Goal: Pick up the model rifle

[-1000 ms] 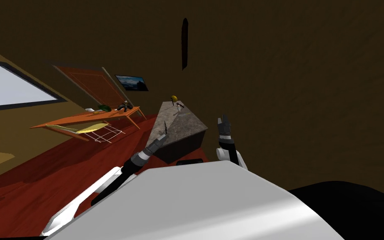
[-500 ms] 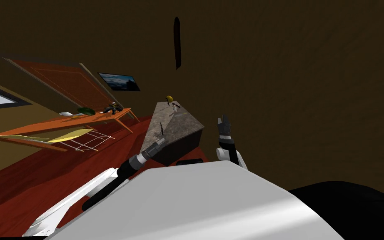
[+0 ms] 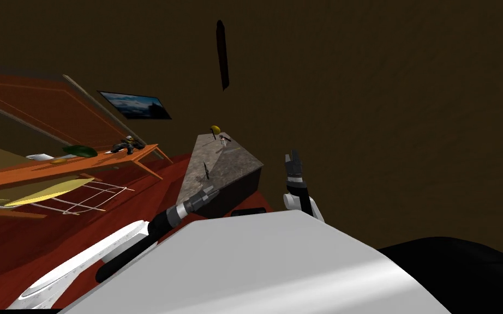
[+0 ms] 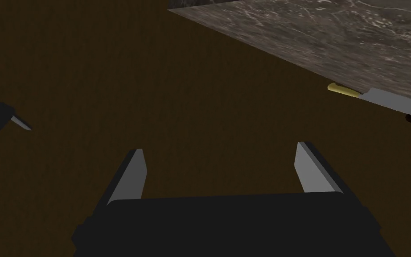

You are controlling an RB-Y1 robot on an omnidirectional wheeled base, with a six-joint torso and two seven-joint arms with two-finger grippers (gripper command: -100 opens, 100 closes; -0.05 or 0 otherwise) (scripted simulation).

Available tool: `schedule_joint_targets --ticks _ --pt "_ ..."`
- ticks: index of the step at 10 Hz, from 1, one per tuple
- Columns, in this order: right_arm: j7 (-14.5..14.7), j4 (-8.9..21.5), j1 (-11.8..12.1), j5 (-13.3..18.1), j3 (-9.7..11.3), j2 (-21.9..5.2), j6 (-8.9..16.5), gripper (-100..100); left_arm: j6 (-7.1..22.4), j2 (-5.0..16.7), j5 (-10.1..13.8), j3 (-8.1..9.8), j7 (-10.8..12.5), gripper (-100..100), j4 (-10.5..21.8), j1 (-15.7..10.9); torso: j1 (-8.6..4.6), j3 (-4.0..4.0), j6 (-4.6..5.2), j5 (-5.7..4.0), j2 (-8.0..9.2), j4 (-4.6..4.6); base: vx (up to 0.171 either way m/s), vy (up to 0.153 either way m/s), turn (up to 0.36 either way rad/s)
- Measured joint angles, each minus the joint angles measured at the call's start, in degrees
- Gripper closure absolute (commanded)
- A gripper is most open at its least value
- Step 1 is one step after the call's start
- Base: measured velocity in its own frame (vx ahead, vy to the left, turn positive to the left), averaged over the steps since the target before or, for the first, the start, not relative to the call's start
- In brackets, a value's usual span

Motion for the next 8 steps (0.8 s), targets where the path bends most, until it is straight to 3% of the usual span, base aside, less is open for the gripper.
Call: schedule_joint_targets --ticks 5,8 --pt "0.0 0.0 0.0 0.0 0.0 0.0 0.0 0 0.3 7.6 -4.0 0.29 0.0 -100 2.0 1.5 0.01 -0.02 -0.07 0.0 -0.04 0.0 -0.008 -0.002 -0.135" --pt "0.0 0.0 0.0 0.0 0.0 0.0 0.0 0 0.7 12.7 -8.1 0.19 -0.1 -100 3.9 2.7 0.0 -0.03 -0.01 0.0 -0.05 -0.01 -0.008 0.001 -0.184"
